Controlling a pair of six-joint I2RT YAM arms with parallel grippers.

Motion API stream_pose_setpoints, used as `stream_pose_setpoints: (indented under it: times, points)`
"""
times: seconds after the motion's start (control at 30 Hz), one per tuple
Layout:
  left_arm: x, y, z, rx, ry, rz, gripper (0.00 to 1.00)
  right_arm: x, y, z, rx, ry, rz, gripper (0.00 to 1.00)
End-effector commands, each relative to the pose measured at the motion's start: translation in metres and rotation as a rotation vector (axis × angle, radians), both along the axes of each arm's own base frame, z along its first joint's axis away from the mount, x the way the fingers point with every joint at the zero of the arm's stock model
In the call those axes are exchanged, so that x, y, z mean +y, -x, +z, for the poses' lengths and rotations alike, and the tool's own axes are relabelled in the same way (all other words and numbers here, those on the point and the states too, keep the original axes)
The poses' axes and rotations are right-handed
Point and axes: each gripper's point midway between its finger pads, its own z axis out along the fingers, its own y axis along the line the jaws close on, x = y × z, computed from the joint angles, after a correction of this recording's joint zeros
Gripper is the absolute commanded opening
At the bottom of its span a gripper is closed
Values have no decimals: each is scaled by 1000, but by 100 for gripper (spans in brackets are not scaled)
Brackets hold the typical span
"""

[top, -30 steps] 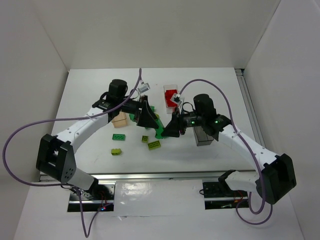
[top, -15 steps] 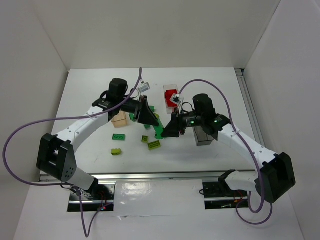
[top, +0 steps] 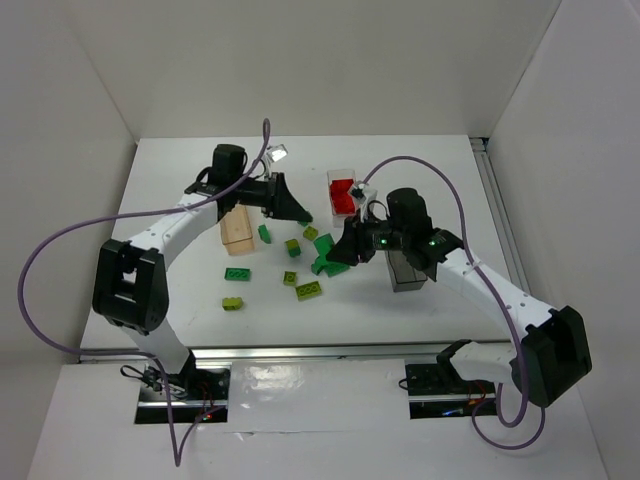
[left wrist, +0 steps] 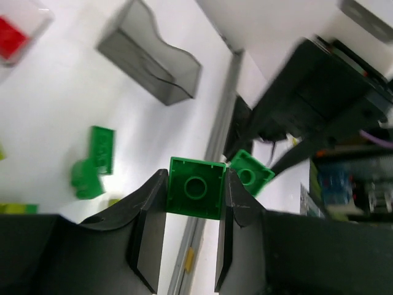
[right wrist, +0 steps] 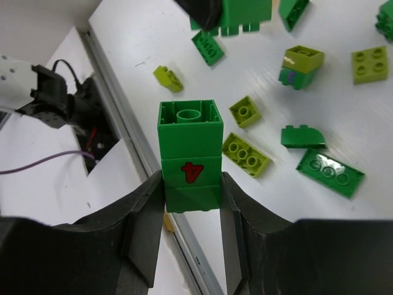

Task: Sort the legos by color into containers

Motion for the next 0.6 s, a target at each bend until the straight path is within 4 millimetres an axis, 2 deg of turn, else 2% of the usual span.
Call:
stream_pose_setpoints:
  times: [0.0, 0.1, 0.13, 0.17, 0.23, 0.27, 0.3, 0.4, 0.5, 0.57]
  points:
    - [8, -24, 4, 21, -43, 112, 0, -6, -10, 10, -50, 14, -74, 21]
    - [28, -40, -6, 52, -109, 237, 0, -10, -16, 4, -43, 35, -123, 21]
    - [41, -48, -8, 66, -137, 305, 0, -12, -19, 3, -48, 43, -141, 21]
    - [61, -57, -30, 124, -248, 429, 0, -12, -20, 3, -43, 44, -152, 21]
    - [94, -71, -44, 190, -369, 616, 0, -14, -25, -3, -33, 60, -184, 21]
    - [124, -84, -57, 195, -502, 794, 0, -15, -27, -7, -26, 70, -192, 21]
    - [139, -77, -70, 250, -580, 859, 0, -16, -29, -7, -18, 70, -210, 21]
    - [177, -79, -80, 276, -715, 1074, 0, -17, -34, -9, -16, 75, -234, 21]
    - [194, -81, -91, 281, -774, 1162, 0, -17, -37, -11, -19, 80, -244, 21]
    - [200, -85, -90, 267, -784, 1205, 0, -16, -39, -6, -28, 73, -244, 21]
